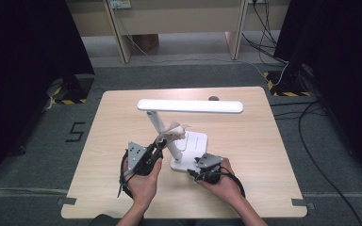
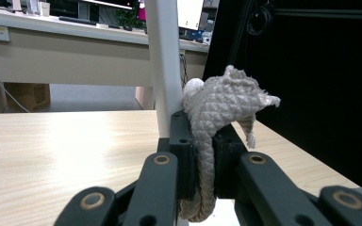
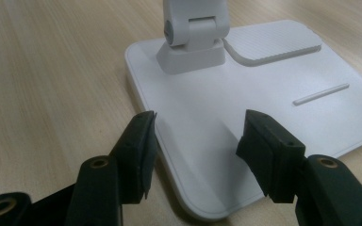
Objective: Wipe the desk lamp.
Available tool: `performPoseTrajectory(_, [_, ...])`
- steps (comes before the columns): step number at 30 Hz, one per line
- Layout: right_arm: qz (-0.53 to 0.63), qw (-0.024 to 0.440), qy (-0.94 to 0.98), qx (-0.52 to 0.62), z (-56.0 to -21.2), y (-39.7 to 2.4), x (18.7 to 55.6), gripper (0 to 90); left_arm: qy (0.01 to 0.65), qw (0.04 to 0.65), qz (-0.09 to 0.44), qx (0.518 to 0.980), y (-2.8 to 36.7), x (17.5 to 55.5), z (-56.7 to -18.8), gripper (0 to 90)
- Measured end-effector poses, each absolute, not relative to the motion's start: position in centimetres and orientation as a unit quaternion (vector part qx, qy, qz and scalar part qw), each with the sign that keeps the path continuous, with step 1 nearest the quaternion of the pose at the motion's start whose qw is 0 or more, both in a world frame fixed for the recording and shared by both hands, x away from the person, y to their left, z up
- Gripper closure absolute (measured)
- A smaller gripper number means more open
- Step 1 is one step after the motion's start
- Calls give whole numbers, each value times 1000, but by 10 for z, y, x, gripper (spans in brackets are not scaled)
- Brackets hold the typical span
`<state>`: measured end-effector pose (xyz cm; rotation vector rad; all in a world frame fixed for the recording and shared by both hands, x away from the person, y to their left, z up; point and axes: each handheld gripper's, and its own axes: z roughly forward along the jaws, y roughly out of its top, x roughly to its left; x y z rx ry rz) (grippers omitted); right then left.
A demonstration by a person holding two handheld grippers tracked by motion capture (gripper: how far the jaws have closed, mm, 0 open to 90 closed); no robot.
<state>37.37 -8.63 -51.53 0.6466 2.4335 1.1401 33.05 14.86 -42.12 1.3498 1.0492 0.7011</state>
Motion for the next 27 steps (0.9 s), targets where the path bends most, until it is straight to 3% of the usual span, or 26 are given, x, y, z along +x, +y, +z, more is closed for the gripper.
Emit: performPoseTrajectory(27, [405,187,865,228,-516,-86,374,459,463,592,290,593,142,332,-441,816])
